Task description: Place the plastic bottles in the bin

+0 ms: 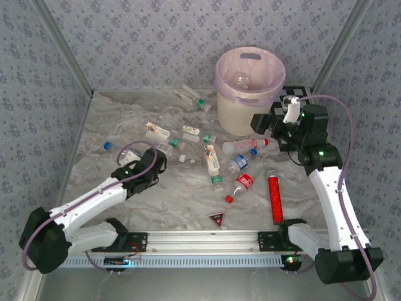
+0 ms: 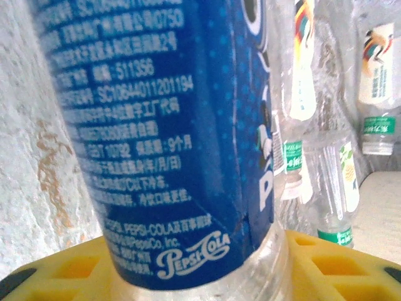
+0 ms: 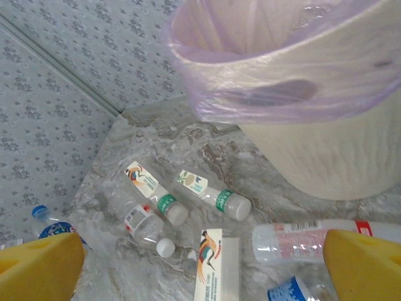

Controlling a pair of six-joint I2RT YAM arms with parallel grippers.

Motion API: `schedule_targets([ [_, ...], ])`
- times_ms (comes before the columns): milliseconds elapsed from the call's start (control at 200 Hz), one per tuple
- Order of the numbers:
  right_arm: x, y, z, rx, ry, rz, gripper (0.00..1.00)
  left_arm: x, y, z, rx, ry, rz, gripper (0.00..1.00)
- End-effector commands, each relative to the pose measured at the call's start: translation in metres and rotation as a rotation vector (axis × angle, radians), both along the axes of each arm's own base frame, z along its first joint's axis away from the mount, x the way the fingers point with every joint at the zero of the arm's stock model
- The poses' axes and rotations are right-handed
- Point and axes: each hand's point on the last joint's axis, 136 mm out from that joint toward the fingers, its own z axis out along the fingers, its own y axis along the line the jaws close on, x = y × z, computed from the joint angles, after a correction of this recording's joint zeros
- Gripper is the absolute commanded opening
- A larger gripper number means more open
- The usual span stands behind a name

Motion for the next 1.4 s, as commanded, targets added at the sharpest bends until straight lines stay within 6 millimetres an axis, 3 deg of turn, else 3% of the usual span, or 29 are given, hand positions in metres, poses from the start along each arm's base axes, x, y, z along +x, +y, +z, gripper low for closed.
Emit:
schedule_targets([
  [0, 0.006, 0.012, 0.020, 0.039, -0.061, 0.032, 1.00, 0.007, 0.006, 0.021, 0.144, -0.093, -0.087, 0.41],
  [195, 0.005, 0.025, 0.030, 0.024, -0.084, 0.075, 1.00, 0.032, -0.040, 0.070, 0.338, -0.206, -0.452, 0.31],
  [315, 0.002, 0.034, 0.029, 0.017, -0.081, 0.118, 1.00, 0.038, -0.084, 0.091, 0.389, -0.274, -0.729, 0.25],
  [340, 0.001, 0.037, 0.028, 0.023, -0.079, 0.138, 1.00, 0.038, -0.094, 0.093, 0.388, -0.284, -0.782, 0.22],
  [350, -0.001, 0.039, 0.039, 0.029, -0.103, 0.149, 1.00, 0.038, -0.098, 0.093, 0.389, -0.289, -0.808, 0.21],
  [375, -0.003, 0.044, 0.045, 0.039, -0.112, 0.177, 1.00, 0.037, -0.107, 0.096, 0.392, -0.303, -0.868, 0.18],
  [520, -0.013, 0.078, 0.044, 0.087, -0.060, 0.338, 1.00, 0.025, -0.150, 0.099, 0.363, -0.356, -1.137, 0.00],
  [595, -0.019, 0.098, 0.042, 0.100, -0.022, 0.425, 1.00, 0.016, -0.163, 0.101, 0.352, -0.395, -1.230, 0.00],
  [700, -0.019, 0.120, 0.038, 0.093, 0.030, 0.481, 0.97, 0.001, -0.177, 0.105, 0.367, -0.448, -1.339, 0.00],
  [825, -0.005, 0.134, 0.024, 0.088, 0.111, 0.465, 0.87, -0.012, -0.186, 0.105, 0.404, -0.484, -1.414, 0.00],
  [955, 0.003, 0.146, 0.020, 0.093, 0.125, 0.475, 0.84, -0.021, -0.194, 0.107, 0.400, -0.514, -1.455, 0.00],
  [1049, 0.011, 0.147, 0.016, 0.080, 0.129, 0.457, 0.83, -0.024, -0.196, 0.105, 0.407, -0.518, -1.471, 0.00],
  [1234, 0.025, 0.134, -0.012, 0.003, 0.194, 0.352, 0.81, -0.028, -0.197, 0.110, 0.408, -0.560, -1.466, 0.00],
  [1394, 0.031, 0.133, -0.015, 0.002, 0.202, 0.341, 0.83, -0.033, -0.199, 0.107, 0.425, -0.572, -1.493, 0.00],
])
